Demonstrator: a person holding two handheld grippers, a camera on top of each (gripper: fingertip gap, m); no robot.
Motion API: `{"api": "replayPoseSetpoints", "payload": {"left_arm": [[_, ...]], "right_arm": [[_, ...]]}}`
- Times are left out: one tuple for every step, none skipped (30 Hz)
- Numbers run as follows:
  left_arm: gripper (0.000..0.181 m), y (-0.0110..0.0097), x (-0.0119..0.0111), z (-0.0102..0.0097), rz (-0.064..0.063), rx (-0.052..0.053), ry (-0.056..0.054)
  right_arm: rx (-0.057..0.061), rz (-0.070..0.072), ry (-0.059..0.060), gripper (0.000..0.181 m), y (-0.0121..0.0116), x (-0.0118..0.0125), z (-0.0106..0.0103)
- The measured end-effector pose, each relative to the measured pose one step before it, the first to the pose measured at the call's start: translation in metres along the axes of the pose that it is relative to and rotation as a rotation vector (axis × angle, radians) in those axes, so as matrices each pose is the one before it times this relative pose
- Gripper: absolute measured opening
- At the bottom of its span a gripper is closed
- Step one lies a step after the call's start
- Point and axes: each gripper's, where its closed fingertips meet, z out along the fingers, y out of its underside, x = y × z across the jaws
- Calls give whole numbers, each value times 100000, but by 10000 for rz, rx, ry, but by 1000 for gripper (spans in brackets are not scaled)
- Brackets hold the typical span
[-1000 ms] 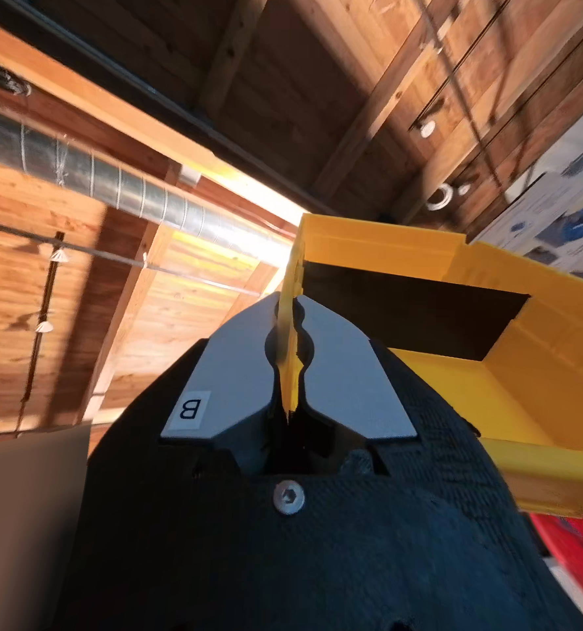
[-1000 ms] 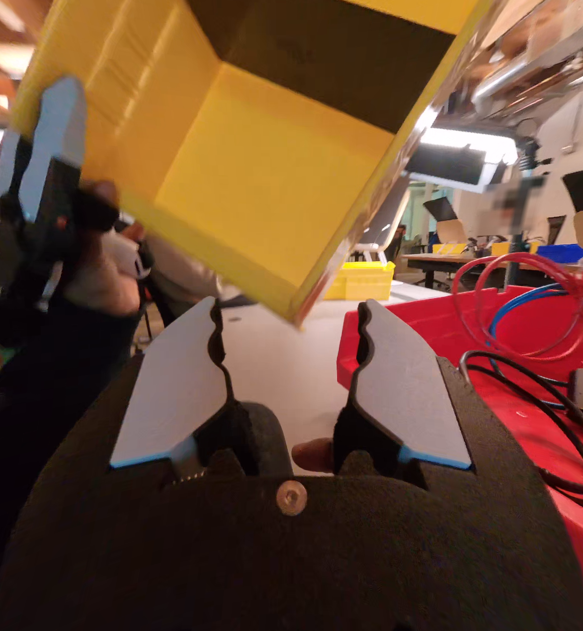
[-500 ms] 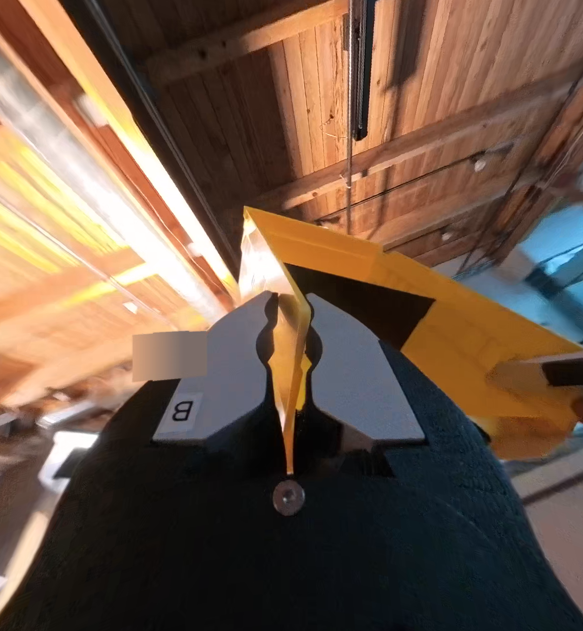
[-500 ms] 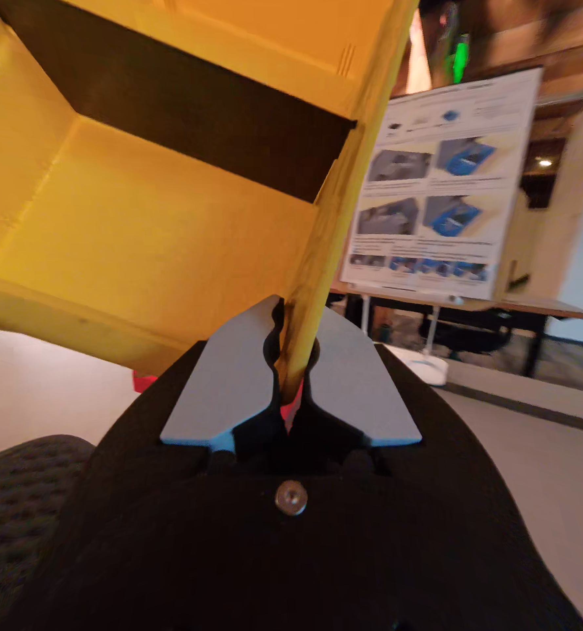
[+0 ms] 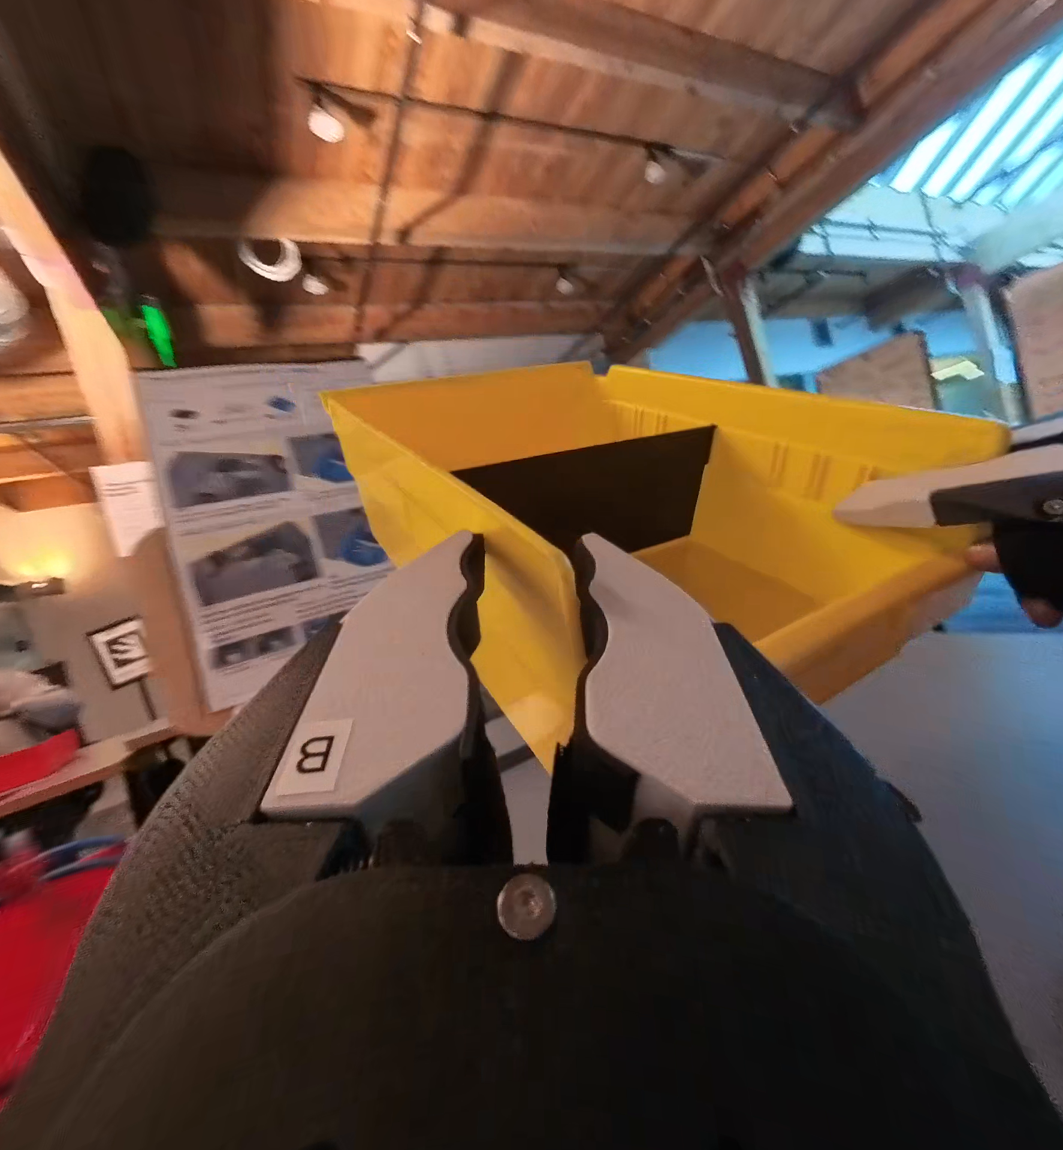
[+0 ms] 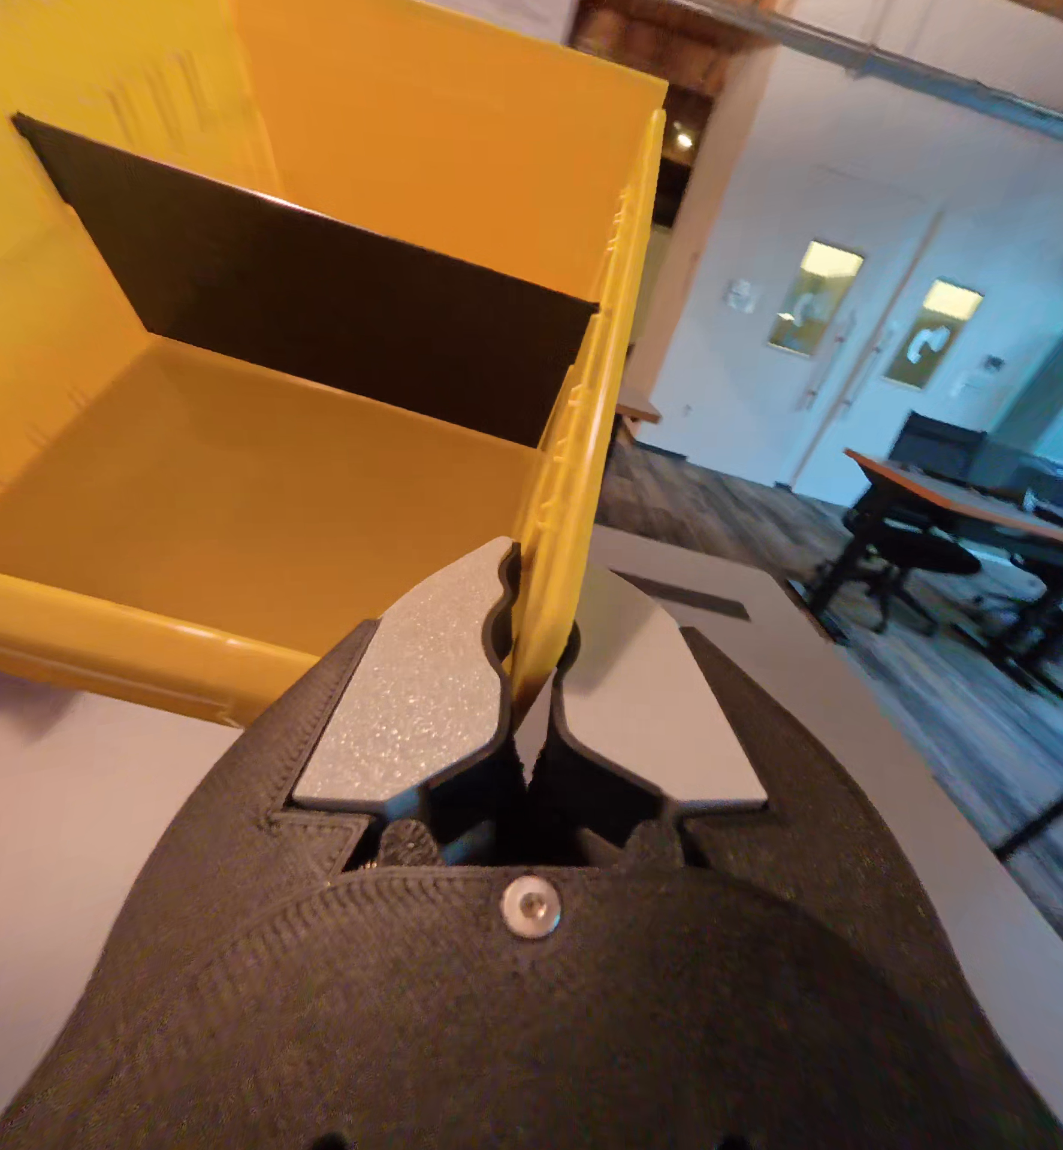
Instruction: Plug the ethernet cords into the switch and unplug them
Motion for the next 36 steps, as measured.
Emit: {"api": "replayPoseSetpoints", "payload": {"left_arm": [[28,668,1217,1502,-59,-250,471],[28,736,1167,1556,-117,-217,438],[28,833,1122,1510,2,-176,378],[28,1123,1069,1412,116,-208,308],[28,1497,1021,1216,-25,-325,239],[28,1601,1014,981,-172,-303,248],[28,1638,1005,729,-109,-298,281],[30,1685,911,465,25,-430,288],[32,1503,819,287,100,-482,347],[33,1303,621,169,23,-434,291],[34,1023,302,131,-151,-253,101],[34,765,126,107,-256,-153,20],[34,572,69,88,-198,-180,45],[34,356,32,37,-58,-151,30],[34,215,4,-21,82,-106,7],[34,124,30,-31,136,-78,30],[35,146,55,-26,107,-103,36],[35,181,103,15,28,-102,62],[35,232,128,52,-58,-96,93],[36,280,125,91,-131,-93,125],[37,228,185,93,-217,-22,224],[38,73,208,61,-327,84,314],[39,-44,163,20,-309,91,291],[39,-4,84,4,-134,-5,186],[39,-159,123,-6,-32,120,155],[39,-295,150,-11,99,207,100],[39,42,121,8,144,-48,16],[40,183,207,64,194,-132,41],[41,137,328,71,248,-100,115],[43,84,361,69,299,-119,133],[51,-22,439,78,250,-99,205],[61,-157,603,51,123,-45,359],[77,-438,392,-29,-51,104,274],[93,-900,-20,-189,-205,365,45],[101,-1320,-238,-429,-240,560,-48],[106,-1542,-454,-635,-146,575,-141]], "right_arm": [[-188,223,299,4,1124,1576,109],[-221,320,239,4,1214,1518,205],[-261,261,235,4,1267,1491,290],[-216,147,267,4,1267,1426,329],[-177,55,294,4,1290,1282,310],[-235,-115,287,4,1382,1083,273],[-289,-166,209,4,1363,852,289],[-266,-95,81,4,1177,609,316],[-219,-71,4,4,937,389,374],[-231,-80,-56,3,765,140,365],[-233,-40,-63,3,577,-65,300],[-215,-90,17,3,418,-98,220],[-143,-150,93,3,241,-55,148],[-114,-122,43,3,183,-79,106],[-79,-14,-35,3,159,-89,111],[-38,84,-85,3,158,-89,102],[-41,81,-76,3,130,-48,77],[-88,-1,-24,3,166,-4,63],[-124,-51,11,3,216,13,88],[-151,-69,15,4,284,9,114],[-143,-96,24,4,289,35,125],[-92,-90,23,5,228,75,99],[-222,61,-92,5,353,-30,110],[-297,213,-189,5,455,-106,201],[-133,181,-35,5,259,112,161],[34,92,-6,5,-35,133,5],[24,118,0,5,-13,105,-15],[-41,114,85,5,98,184,55],[-94,70,123,7,136,228,107],[-12,47,11,13,16,57,57],[184,41,-43,19,-256,21,-101],[376,92,106,25,-511,236,-257],[576,127,214,34,-781,422,-319],[976,69,207,49,-1283,469,-417],[1375,-7,253,63,-1731,569,-551],[1487,-24,401,72,-1916,766,-677]]}}
